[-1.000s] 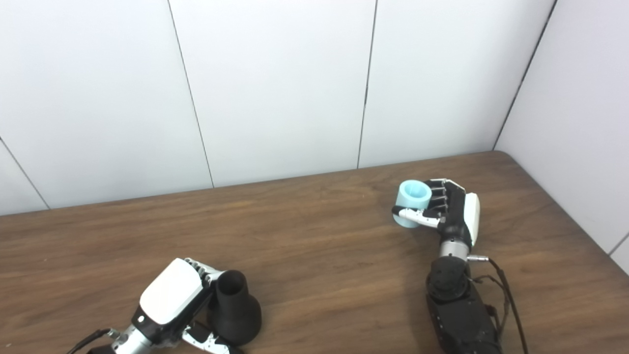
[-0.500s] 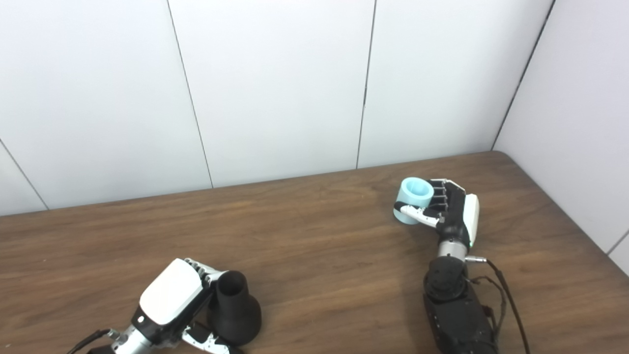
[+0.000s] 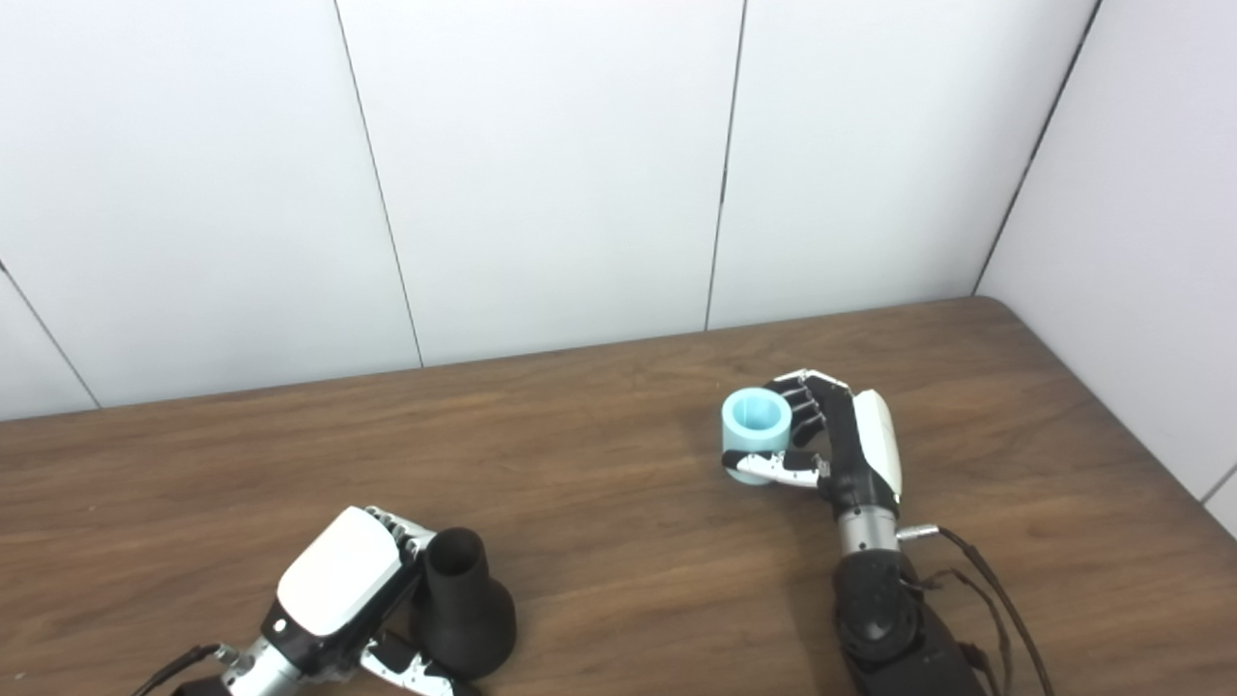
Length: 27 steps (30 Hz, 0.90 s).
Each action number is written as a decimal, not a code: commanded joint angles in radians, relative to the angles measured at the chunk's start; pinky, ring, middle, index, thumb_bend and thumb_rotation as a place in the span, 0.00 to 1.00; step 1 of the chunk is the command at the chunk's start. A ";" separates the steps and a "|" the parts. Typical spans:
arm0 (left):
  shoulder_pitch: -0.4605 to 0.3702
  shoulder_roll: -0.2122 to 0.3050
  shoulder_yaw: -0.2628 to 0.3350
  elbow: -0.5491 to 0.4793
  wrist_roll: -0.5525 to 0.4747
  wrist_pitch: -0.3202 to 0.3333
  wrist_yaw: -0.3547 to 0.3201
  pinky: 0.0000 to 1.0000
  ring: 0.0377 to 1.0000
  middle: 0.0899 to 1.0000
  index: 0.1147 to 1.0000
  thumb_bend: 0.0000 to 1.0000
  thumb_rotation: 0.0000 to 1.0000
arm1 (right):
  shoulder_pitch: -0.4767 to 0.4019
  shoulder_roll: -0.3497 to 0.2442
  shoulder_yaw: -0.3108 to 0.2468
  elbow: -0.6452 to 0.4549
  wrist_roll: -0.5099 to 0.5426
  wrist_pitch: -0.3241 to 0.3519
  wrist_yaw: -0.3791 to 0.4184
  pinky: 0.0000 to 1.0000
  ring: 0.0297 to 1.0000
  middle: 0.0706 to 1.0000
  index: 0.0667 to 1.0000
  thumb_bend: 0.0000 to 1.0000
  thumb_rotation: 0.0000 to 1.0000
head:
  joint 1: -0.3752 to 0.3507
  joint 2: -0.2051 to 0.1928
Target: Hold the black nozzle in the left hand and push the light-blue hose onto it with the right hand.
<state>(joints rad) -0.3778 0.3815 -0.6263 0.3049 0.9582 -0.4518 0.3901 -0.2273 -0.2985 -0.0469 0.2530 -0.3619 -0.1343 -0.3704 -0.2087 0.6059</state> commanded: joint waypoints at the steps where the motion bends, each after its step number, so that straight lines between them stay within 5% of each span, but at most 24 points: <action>1: 0.131 -0.050 -0.048 0.074 0.018 -0.002 0.003 0.08 0.09 0.12 0.41 0.52 0.04 | -0.033 -0.023 -0.001 -0.075 -0.009 -0.042 0.015 0.22 0.27 0.41 0.50 0.52 0.00 | 0.011 0.002; 27: 0.118 -0.083 -0.044 0.135 0.036 -0.006 0.002 0.08 0.09 0.12 0.41 0.52 0.04 | 0.014 0.128 0.061 -0.496 -0.056 0.005 0.185 0.21 0.26 0.42 0.50 0.52 0.00 | 0.068 0.010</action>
<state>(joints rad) -0.3881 0.3546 -0.6134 0.3364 0.9868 -0.4544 0.3893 -0.1877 -0.1819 0.0099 -0.1912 -0.4255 -0.1231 -0.1916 -0.1411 0.6151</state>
